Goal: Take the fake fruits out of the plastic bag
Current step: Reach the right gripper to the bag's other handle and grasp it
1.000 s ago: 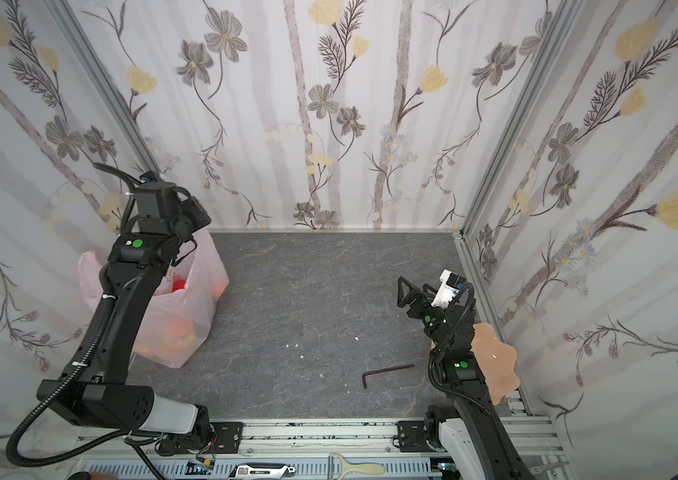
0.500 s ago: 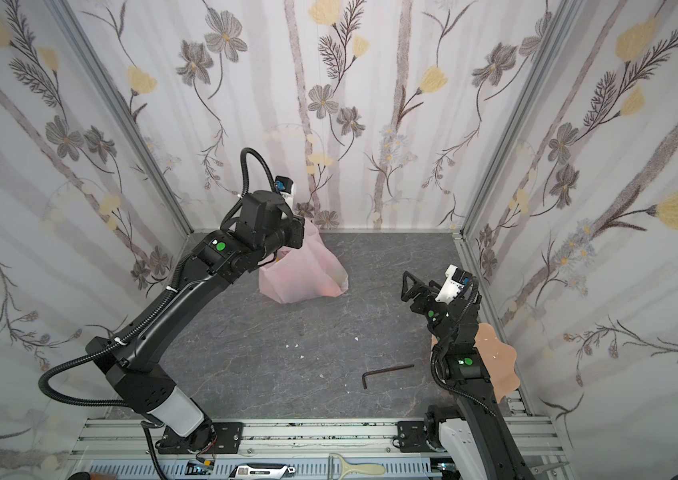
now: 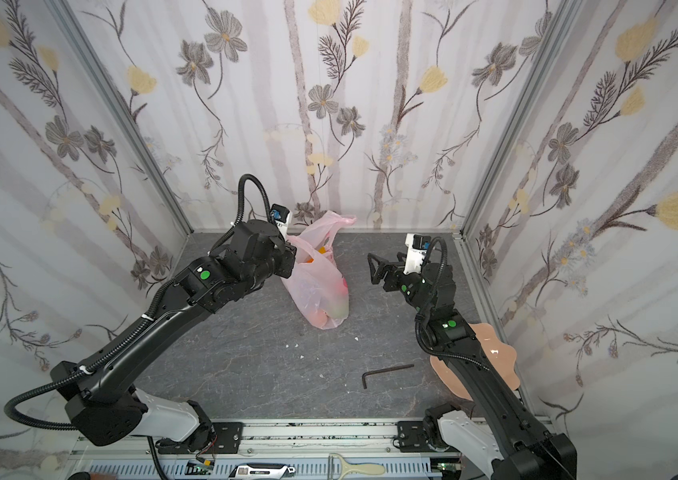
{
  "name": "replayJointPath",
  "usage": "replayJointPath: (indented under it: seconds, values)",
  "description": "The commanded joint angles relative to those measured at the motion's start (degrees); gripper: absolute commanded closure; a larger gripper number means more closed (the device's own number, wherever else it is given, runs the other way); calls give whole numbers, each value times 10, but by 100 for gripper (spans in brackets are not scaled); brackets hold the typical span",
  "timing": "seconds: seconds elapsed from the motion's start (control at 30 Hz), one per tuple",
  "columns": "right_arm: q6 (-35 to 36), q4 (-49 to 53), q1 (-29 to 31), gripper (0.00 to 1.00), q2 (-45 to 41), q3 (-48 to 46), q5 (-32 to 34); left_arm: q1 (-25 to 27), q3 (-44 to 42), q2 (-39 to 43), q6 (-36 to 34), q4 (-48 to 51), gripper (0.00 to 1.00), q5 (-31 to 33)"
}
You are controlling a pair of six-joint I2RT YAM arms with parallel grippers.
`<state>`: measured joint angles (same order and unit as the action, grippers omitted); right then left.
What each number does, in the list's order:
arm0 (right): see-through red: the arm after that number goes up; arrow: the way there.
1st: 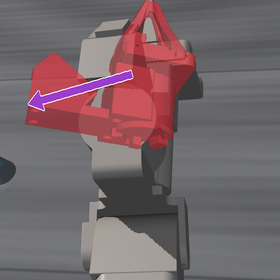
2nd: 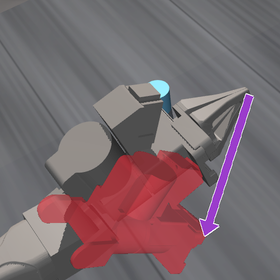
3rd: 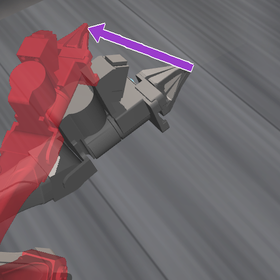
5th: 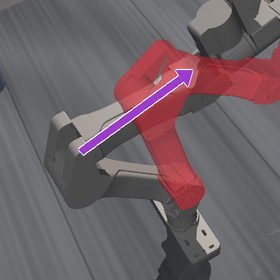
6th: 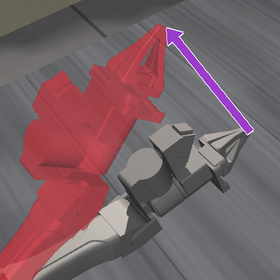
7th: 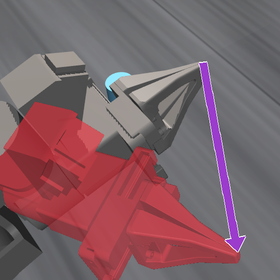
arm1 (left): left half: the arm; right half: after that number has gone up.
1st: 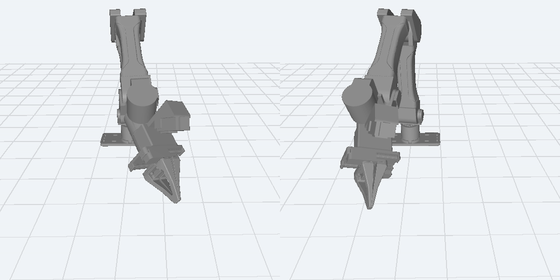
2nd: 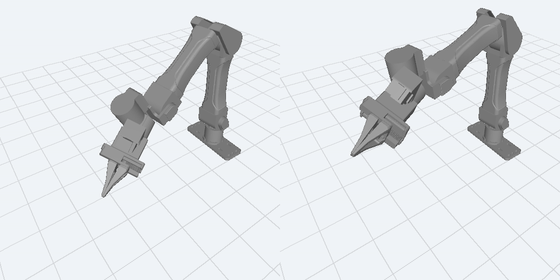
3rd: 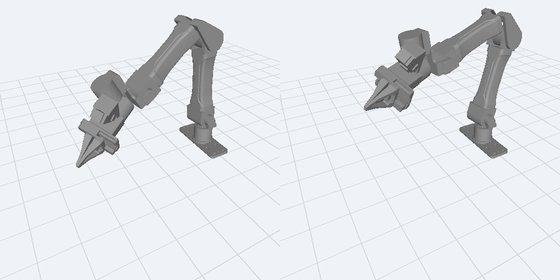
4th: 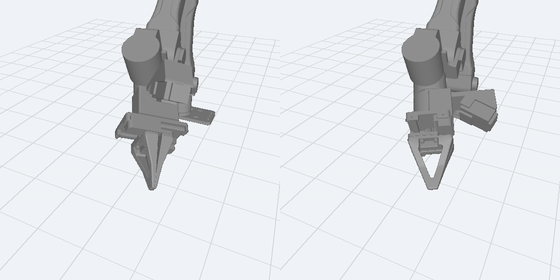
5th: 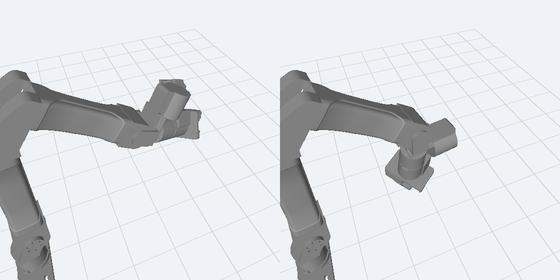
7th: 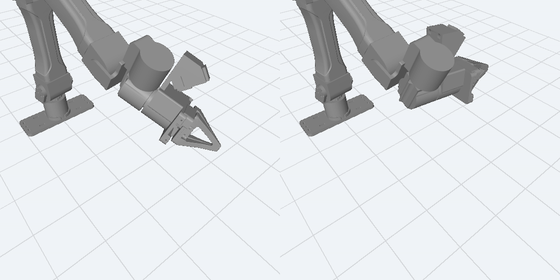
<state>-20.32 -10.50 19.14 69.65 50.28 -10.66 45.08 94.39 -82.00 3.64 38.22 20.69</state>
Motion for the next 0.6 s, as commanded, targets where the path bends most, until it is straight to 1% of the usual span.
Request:
replayJointPath:
  seconds: [0.0, 0.17, 0.37, 0.57]
  values:
    - [78, 8, 5, 0, 62, 58, 0, 0, -9, 10, 7, -9, 100, 10]
    - [157, 14, 7, 0, 178, 152, -11, -3, -22, 27, 7, -13, 100, 7]
    - [239, -21, 8, 0, 275, 220, -32, -4, -36, 38, 9, -16, 100, 0]
    - [286, -16, 12, 2, 367, 314, -25, -4, -48, 45, 10, -21, 100, -2]
